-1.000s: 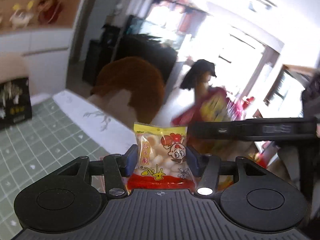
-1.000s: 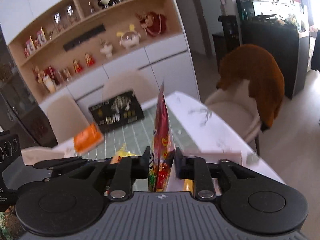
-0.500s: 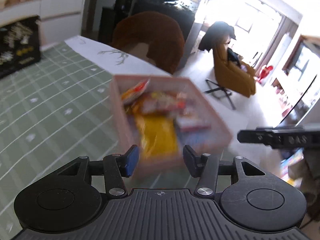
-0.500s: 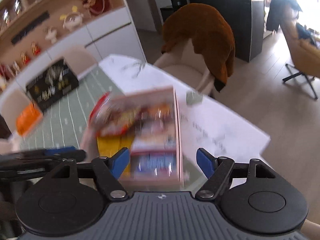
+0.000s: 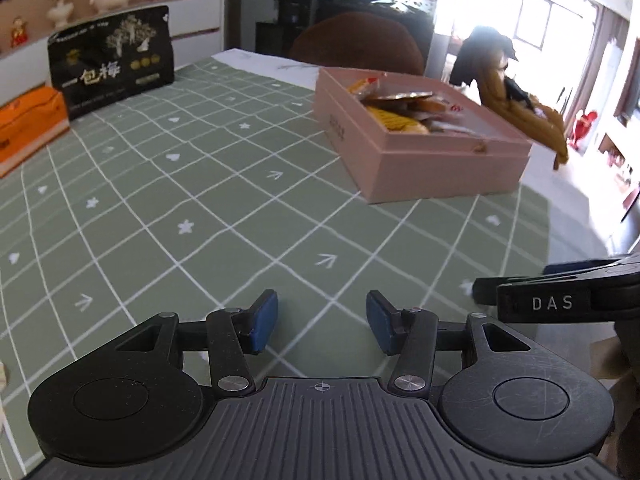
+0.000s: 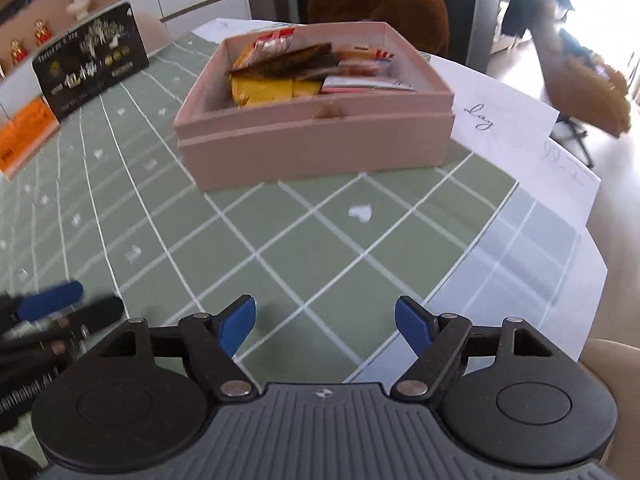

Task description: Organize snacks

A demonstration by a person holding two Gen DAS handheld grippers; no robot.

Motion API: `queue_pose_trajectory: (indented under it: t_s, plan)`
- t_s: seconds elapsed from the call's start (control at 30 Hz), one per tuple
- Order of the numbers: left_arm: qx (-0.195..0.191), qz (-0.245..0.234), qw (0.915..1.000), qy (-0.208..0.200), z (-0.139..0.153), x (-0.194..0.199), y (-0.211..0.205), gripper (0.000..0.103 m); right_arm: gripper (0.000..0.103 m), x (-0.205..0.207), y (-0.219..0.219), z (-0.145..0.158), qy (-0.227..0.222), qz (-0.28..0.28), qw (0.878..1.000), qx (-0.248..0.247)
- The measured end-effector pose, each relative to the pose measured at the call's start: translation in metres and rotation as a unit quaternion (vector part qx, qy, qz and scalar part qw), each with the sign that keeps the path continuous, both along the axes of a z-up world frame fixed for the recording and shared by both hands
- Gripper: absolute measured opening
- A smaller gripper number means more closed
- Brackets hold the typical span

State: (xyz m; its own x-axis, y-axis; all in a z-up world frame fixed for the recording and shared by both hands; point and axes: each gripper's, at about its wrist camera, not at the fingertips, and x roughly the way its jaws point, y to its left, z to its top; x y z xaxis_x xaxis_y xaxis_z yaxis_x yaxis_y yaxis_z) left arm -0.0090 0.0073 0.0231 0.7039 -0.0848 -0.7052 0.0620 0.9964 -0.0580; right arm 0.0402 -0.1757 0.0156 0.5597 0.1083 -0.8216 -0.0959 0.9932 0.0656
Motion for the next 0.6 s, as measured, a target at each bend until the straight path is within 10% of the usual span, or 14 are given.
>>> queue_pose_trajectory:
  t_s: [0.17, 0.6]
  plan:
    - [0.038, -0.014, 0.9989, -0.025, -0.013, 0.003, -0.005, 0.059, 0.103, -0.004, 0.018, -0.008, -0.022, -0.017, 0.999, -0.024]
    - [0.027, -0.034, 0.9973, -0.060, -0.023, 0.026, -0.007, 0.058, 0.103, -0.011, 0.016, -0.022, -0.106, -0.061, 0.992, -0.022]
